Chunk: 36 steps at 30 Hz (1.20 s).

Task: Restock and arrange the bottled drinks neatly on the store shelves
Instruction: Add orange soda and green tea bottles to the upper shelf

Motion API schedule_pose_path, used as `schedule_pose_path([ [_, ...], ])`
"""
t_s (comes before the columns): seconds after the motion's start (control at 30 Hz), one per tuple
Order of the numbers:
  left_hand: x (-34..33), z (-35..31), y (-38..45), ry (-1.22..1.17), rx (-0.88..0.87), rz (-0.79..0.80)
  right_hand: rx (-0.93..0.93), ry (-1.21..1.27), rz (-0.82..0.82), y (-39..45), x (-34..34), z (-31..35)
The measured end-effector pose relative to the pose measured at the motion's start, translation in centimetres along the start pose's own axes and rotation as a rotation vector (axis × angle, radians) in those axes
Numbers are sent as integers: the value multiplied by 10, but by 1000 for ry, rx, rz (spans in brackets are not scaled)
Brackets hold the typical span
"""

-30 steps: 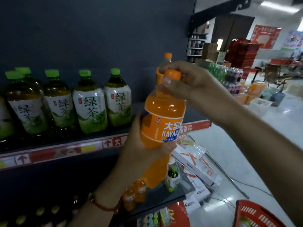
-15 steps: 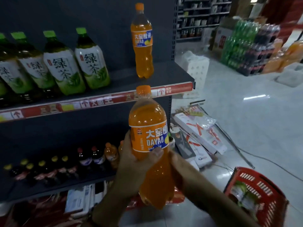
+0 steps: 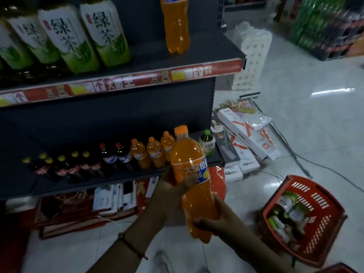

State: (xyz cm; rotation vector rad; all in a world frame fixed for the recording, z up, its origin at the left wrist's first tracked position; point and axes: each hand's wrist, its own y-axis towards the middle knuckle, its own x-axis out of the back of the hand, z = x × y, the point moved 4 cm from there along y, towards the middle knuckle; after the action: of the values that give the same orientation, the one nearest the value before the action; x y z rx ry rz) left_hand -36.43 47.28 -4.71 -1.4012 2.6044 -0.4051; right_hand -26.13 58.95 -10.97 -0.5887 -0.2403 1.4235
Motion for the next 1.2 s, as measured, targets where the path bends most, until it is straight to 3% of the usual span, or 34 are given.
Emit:
schedule_pose_path([
  [0.27,24,88,40,42,91,-36,-85,-93,-20,53,15,-60],
  [0.43,44,145,98,62,30,-48,-60,-108,-28,128,30,-102],
  [0.67,59,220,206,299,-106,0,49,-233,-103,270,62,-150],
  [0.9,75,243,308,693,-534,-113,325,-354,-211,401,101,-154],
  [1.07,87,248,362,1221,-850,-402,450,-387,-300,460,122,-149],
  [1.2,84,252,386,1377,-1035,-515,532,-369,-303,497,132,-147],
])
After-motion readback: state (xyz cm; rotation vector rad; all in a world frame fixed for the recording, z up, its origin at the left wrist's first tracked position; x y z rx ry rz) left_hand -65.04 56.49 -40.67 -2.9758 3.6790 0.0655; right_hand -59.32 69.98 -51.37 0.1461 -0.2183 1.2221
